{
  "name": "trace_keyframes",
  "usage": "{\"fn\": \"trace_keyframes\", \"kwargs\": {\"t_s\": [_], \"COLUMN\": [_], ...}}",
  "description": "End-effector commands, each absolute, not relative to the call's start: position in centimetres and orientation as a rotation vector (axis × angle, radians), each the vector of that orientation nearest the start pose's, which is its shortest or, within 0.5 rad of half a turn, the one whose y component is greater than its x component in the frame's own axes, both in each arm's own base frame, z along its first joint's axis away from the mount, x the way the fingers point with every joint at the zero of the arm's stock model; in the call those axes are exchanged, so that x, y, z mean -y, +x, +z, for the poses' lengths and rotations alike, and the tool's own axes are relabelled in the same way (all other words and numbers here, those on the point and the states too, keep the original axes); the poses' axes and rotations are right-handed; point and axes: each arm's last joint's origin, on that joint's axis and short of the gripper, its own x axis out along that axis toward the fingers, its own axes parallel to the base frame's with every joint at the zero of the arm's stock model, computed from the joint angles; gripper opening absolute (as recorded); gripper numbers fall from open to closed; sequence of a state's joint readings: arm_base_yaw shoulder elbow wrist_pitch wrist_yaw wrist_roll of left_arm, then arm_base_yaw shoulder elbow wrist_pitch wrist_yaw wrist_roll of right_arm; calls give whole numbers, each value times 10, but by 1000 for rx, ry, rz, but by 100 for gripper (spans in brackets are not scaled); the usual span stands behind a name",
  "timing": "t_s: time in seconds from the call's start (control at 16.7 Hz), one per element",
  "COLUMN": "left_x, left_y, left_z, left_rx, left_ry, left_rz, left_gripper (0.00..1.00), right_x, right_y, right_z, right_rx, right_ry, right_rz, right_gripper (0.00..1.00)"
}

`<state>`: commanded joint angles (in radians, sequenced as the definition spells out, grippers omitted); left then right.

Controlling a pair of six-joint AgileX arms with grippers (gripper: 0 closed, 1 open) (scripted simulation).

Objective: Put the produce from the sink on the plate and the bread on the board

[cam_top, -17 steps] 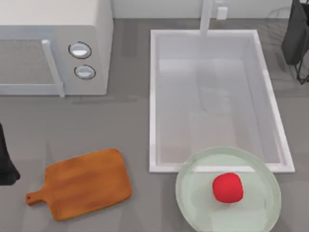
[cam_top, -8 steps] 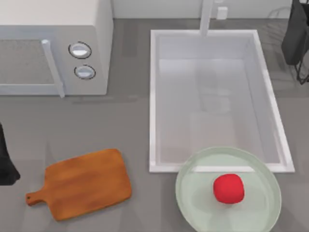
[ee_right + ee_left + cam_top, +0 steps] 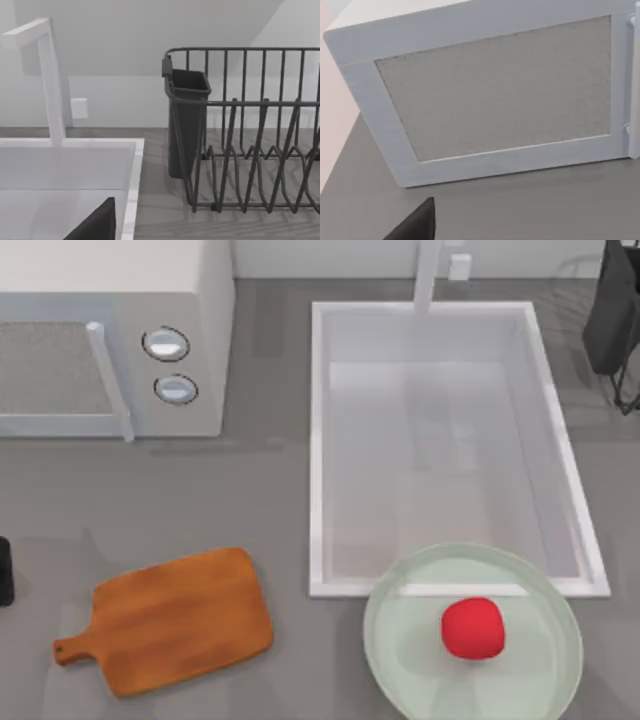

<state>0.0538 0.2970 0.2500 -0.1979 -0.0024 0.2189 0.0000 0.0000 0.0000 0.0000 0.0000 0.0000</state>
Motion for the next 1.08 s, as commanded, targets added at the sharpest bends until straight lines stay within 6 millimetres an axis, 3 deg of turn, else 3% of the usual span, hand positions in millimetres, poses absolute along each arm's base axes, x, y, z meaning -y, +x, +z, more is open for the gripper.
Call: {"fn": "trace_keyframes", "kwargs": {"t_s": [0.18,0.36,0.78,1.08], "left_x": [-13,-24,-60,-78], "left_y": [142,182,269,303], "left_z": [221,225,206,187], "left_rx": [-512,-825,-1324,-1457], "left_ry": [353,476,634,658], "left_rz": [-6,-106,-463,-639], "left_gripper": [100,100,100,100], "right_x": [1,1,1,1], "right_y": [106,106,106,106], "right_z": [160,160,160,160], "right_rx": [0,0,0,0], "right_ry": [0,0,0,0], "right_rz": [0,0,0,0], "right_gripper": [100,100,100,100]}}
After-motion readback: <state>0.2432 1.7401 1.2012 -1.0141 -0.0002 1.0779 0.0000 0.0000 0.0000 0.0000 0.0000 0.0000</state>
